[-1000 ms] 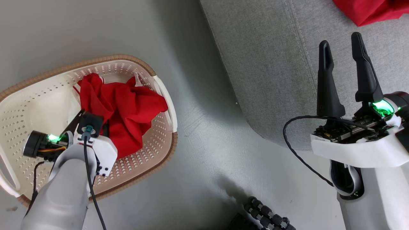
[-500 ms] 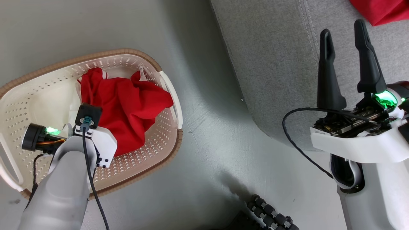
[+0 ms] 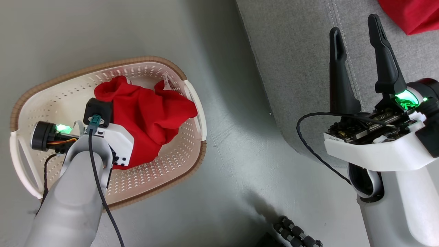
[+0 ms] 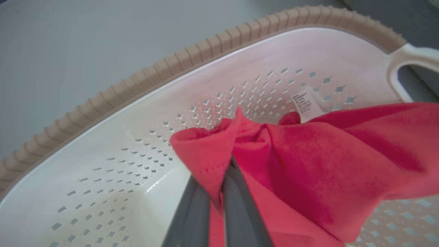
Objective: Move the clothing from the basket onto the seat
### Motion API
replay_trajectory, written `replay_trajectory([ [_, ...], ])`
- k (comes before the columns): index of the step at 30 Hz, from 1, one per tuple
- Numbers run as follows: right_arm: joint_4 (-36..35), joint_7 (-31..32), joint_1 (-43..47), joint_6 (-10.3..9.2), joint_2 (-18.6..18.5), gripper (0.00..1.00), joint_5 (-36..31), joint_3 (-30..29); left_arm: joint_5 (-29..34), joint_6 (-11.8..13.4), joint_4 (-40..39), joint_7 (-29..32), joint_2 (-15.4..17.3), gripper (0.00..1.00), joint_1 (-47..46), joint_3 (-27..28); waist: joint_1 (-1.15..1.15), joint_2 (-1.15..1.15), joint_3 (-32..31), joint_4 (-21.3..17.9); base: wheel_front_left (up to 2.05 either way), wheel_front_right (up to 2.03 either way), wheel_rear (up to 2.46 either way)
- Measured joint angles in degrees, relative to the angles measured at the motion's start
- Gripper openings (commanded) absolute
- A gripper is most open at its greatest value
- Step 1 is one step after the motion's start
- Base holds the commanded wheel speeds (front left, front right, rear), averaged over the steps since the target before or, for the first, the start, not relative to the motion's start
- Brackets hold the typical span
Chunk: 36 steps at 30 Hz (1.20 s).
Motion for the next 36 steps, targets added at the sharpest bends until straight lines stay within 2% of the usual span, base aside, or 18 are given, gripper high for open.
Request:
replay_trajectory([
  [10,1.5,0.0,-0.1,0.00,-0.1,1.00,-2.0,0.1,-1.9,0.0,-5.2,-0.5,-1.8,0.00,1.8,1.1,0.00,0.00,-3.0,2.3,0.00,0.00,0.00],
  [21,2.9,0.0,-0.3,0.00,-0.3,1.00,-5.2,-0.6,-1.9,0.0,-20.3,-0.5,-3.2,0.00,6.7,0.8,0.00,0.00,-7.8,5.5,0.00,0.00,0.00],
  [36,5.4,-0.3,-0.3,0.00,-1.6,1.00,-6.3,-0.3,-2.5,0.3,-32.0,-0.5,-4.0,0.00,11.9,1.4,0.00,0.00,-15.3,9.1,0.00,0.00,0.00],
])
